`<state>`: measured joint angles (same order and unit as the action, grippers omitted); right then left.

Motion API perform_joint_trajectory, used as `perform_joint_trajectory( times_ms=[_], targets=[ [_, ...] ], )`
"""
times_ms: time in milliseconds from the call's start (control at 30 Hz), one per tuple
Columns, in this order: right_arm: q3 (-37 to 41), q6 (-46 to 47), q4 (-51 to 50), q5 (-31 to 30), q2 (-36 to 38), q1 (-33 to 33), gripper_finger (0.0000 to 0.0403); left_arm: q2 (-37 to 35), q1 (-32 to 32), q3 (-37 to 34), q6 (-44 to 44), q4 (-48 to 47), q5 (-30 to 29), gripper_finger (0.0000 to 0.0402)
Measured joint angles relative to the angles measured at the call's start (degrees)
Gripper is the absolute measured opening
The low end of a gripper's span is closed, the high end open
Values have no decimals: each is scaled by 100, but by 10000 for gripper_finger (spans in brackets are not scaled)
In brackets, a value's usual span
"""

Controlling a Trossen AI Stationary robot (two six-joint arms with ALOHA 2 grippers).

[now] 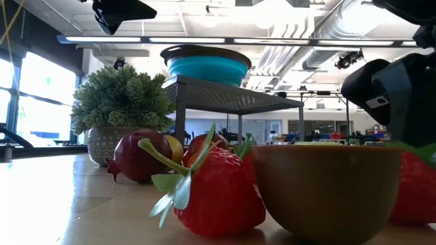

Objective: Pick & Place Fruit
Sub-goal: Put the strawberry into the blue strainer bowl on the shelf

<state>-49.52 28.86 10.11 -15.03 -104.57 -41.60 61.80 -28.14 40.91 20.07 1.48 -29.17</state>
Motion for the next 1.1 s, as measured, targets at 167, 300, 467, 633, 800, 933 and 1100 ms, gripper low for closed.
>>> perform_joint_trajectory(
  times_ms=[167, 300, 467, 633, 800, 933, 1100],
  targets=[
    [0, 0, -11, 15, 0, 0, 127, 0, 0, 0, 1, 0, 0, 218],
    [0, 0, -24, 15, 0, 0, 88, 0, 0, 0, 1, 0, 0, 218],
    [0, -1, -24, 18, 0, 0, 50, 0, 0, 0, 1, 0, 0, 218],
    [0, -15, -24, 20, 0, 0, 19, 0, 0, 0, 1, 0, 0, 218],
    [0, -17, -22, 22, 2, -2, 5, 0, 0, 0, 1, 0, 0, 218],
    [0, -17, -22, 31, 2, -1, 4, 0, 0, 0, 1, -7, 0, 218],
    [0, 127, -25, 64, 4, 6, 4, 0, 0, 0, 1, -13, 0, 218]
  ],
)
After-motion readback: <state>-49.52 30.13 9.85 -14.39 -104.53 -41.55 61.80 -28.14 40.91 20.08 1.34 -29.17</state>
